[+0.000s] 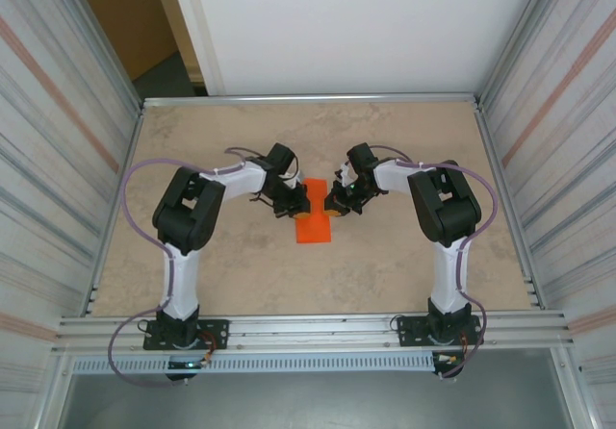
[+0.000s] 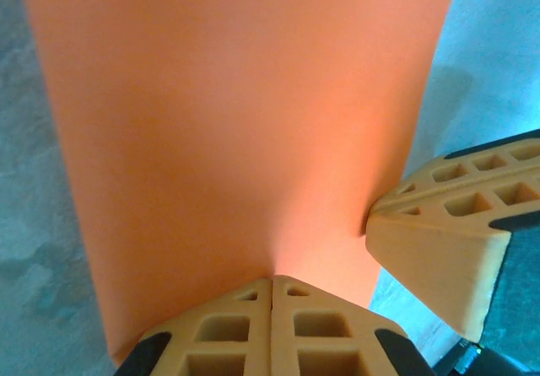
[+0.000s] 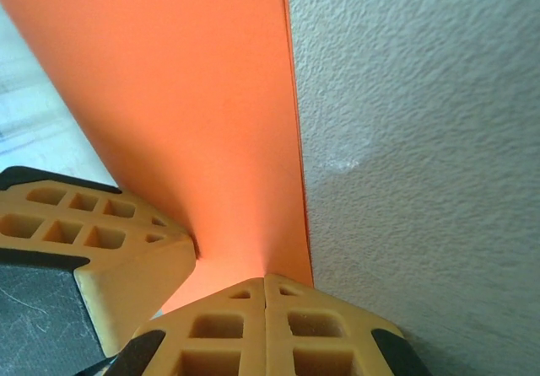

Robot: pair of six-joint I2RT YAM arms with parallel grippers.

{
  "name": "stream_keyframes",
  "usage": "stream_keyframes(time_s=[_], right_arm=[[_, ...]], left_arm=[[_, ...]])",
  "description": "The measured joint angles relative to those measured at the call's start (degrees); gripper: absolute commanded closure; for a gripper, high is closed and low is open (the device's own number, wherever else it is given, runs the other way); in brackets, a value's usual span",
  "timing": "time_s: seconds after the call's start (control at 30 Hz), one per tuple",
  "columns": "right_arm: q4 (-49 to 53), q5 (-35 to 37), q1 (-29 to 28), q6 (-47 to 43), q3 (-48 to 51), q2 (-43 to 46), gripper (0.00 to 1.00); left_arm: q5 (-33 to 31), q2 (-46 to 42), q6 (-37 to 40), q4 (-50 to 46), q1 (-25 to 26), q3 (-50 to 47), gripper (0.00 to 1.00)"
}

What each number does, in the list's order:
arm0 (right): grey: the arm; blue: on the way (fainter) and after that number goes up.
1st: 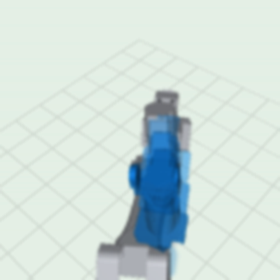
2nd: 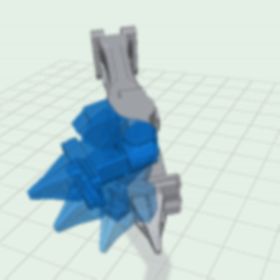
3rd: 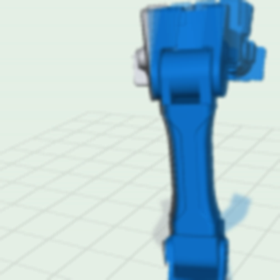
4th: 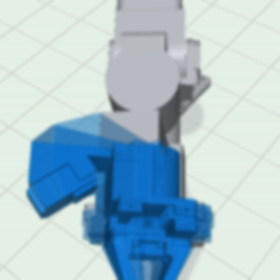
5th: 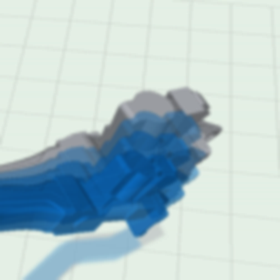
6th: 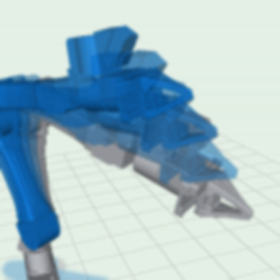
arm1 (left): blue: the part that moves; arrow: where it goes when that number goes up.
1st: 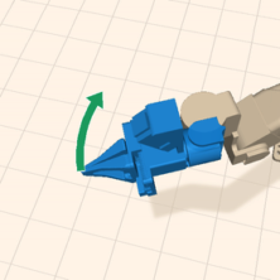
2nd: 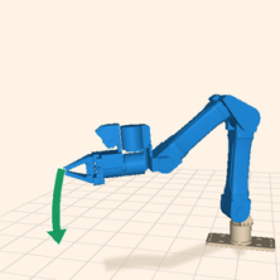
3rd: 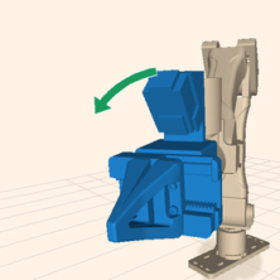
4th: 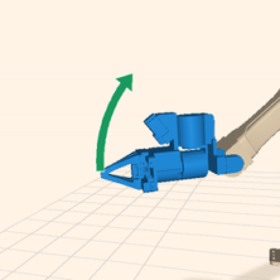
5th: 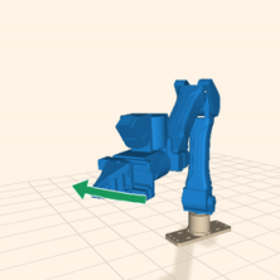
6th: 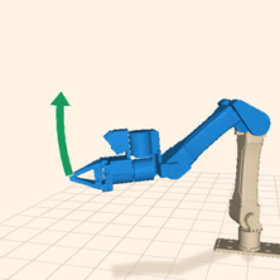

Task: Fold a paper plane with a square sheet of paper (pick it up from the middle)
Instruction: First fold the square sheet of paper in half at the center of the table.

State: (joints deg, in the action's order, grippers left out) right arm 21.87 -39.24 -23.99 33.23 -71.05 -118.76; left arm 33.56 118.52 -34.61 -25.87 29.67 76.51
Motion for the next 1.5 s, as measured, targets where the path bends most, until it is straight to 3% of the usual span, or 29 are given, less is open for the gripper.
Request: stream_keyframes(time_s=[0.3, 0.7, 0.9, 1.13, 1.5], right_arm=[[2.0, 0.4, 0.0, -0.8, -1.3, -0.8, 0.99], [3.9, 1.6, -0.4, -0.9, -2.5, -1.2, 1.0], [4.2, 1.7, -0.4, -0.9, -2.7, -1.2, 1.0], [4.2, 1.7, -0.4, -0.9, -2.7, -1.2, 1.0], [4.2, 1.7, -0.4, -0.9, -2.7, -1.3, 1.0]], left_arm=[[3.1, -1.3, 2.5, 3.7, -2.1, -3.8, 0.98], [-0.1, -5.1, 3.7, -0.5, -5.6, -6.3, 0.99], [-0.5, -8.3, 1.4, 2.6, -3.7, -5.6, 1.0], [2.3, -4.4, -2.7, 10.5, 0.1, -3.1, 1.0], [5.4, 0.2, -1.6, 12.9, -5.9, -4.8, 1.0]])
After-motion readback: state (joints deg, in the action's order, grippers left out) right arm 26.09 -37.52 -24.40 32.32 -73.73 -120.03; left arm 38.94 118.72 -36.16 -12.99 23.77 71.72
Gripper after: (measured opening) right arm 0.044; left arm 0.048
